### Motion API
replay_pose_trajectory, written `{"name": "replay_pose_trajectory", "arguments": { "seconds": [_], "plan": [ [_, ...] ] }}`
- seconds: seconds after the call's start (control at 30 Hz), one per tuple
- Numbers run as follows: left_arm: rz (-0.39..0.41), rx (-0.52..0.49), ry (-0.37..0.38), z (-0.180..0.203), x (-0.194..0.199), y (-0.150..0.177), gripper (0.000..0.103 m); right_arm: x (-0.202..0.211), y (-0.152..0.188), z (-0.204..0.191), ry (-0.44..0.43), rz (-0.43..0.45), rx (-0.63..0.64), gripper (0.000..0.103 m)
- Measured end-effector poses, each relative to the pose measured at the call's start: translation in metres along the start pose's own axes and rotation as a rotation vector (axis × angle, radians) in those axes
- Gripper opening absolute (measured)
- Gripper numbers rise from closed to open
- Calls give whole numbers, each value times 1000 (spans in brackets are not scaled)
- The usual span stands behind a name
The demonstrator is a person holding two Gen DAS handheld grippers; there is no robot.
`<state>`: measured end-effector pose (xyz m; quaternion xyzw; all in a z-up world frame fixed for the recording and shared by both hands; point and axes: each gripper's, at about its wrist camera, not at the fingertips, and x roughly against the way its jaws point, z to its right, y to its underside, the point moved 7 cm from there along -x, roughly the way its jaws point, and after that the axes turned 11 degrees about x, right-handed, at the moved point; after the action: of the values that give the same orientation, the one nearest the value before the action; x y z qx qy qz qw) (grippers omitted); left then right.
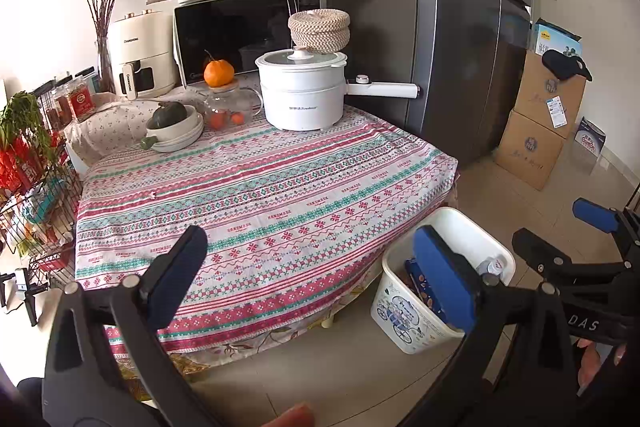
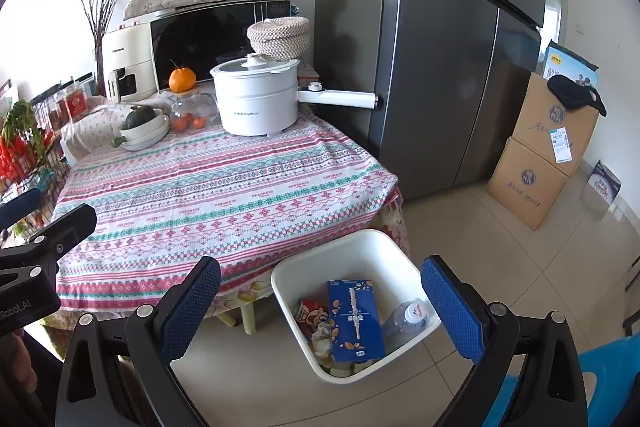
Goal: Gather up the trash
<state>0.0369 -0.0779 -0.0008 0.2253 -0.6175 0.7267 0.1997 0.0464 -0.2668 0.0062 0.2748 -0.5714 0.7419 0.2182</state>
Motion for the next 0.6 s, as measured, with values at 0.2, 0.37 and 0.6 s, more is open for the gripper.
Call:
{"name": "replay_pose_trajectory", "arguments": {
  "seconds": [0.2, 0.37, 0.6],
  "plan": [
    [-4, -1, -1, 0, 0, 1, 102, -1, 0, 2, 2, 2, 0, 101],
    [-11, -5, 2, -1, -1, 3, 102, -2, 0, 3, 4, 1, 1, 101],
    [-14, -6, 0, -1, -2, 3, 102, -2, 0, 6, 7, 3, -1, 101]
  ]
}}
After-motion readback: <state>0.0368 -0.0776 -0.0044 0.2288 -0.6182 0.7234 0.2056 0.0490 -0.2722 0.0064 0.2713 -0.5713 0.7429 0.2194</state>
